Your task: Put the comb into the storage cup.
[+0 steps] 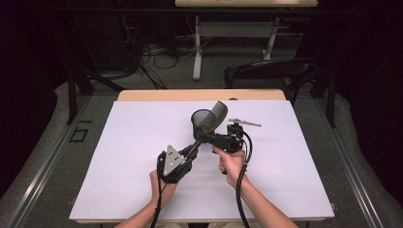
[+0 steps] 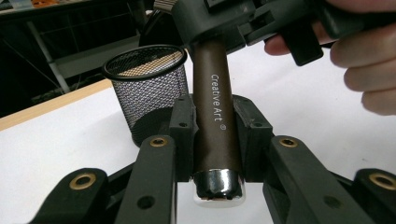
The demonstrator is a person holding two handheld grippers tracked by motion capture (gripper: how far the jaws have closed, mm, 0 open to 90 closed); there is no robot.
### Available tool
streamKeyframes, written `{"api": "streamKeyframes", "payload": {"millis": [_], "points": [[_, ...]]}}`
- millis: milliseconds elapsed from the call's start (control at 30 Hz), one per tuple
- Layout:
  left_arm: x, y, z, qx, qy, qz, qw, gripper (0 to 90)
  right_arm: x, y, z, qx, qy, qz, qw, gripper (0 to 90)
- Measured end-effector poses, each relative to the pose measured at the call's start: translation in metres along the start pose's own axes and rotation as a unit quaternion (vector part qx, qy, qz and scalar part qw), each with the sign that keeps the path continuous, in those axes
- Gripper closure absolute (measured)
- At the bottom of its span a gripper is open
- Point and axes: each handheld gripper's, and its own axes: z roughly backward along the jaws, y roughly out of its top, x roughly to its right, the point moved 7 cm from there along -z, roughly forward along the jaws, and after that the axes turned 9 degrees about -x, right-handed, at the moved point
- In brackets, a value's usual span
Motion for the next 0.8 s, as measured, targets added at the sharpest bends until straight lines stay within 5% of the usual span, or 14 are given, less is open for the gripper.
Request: {"api": "streamKeyframes", "payload": {"millis": [167,333,533,800], "points": [[0.000,-0.005,-0.005,-0.017,0.003,-0.004,0.9998,71.7,0.000,0.001,0.001,0.009,0.034,-0.029,0.9990,70.1],[-0.001,-0.007,-0.008,-0.024,0.007,-0.016,0.9996,67.5,-0.003,0.001,0.001,0.011,0.051,-0.030,0.9982,73.2],[-0.002,-0.005,-0.008,-0.035,0.003,-0.017,0.9993,35.0,-0.009,0.006,0.009,0.017,0.031,0.010,0.9993,73.4],[-0.005,-0.007,-0.006,-0.052,-0.012,-0.012,0.9985,16.2,-0.015,0.009,0.019,0.021,-0.020,0.082,0.9962,73.4]]}}
